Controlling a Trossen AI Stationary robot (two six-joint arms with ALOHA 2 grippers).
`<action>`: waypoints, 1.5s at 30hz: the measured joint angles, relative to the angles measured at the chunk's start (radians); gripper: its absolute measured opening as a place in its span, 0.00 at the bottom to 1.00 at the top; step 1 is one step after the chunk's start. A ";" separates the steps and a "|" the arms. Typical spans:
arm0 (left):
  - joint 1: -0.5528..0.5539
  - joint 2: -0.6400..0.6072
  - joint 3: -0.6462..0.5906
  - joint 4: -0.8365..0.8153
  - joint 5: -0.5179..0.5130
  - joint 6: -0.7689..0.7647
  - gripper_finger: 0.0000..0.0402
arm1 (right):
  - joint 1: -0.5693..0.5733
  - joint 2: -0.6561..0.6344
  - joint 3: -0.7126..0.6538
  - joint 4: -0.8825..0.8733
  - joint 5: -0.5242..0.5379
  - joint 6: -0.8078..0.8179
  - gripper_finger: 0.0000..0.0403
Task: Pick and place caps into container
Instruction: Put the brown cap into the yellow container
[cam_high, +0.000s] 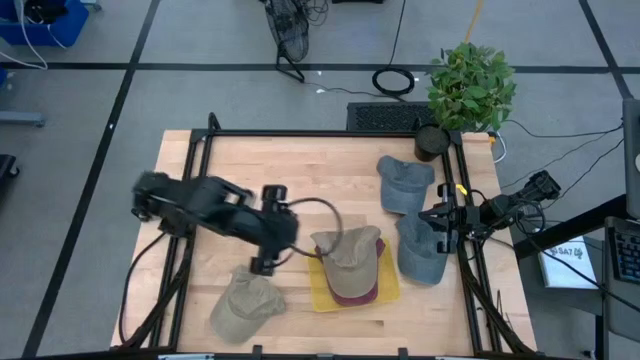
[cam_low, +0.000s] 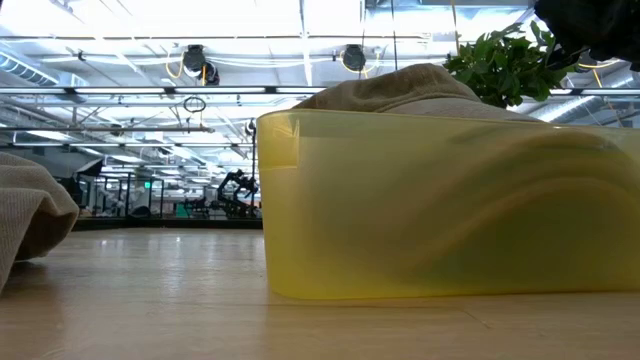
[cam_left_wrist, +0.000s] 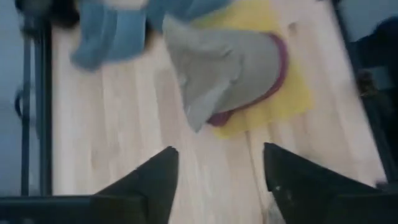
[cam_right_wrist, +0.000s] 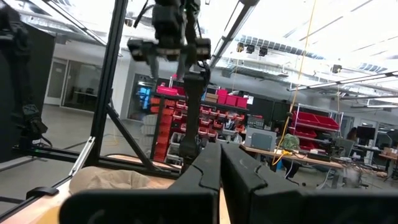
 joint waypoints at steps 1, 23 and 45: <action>-0.016 -0.034 -0.010 0.018 -0.001 0.033 0.53 | 0.000 0.000 0.000 0.001 0.000 0.000 0.00; 0.012 -0.822 -1.062 0.942 0.117 0.207 0.01 | 0.000 0.000 0.000 0.001 0.001 0.000 0.00; -0.055 -1.053 -1.849 1.563 0.155 0.011 0.01 | 0.000 0.000 0.000 -0.017 0.003 0.002 0.00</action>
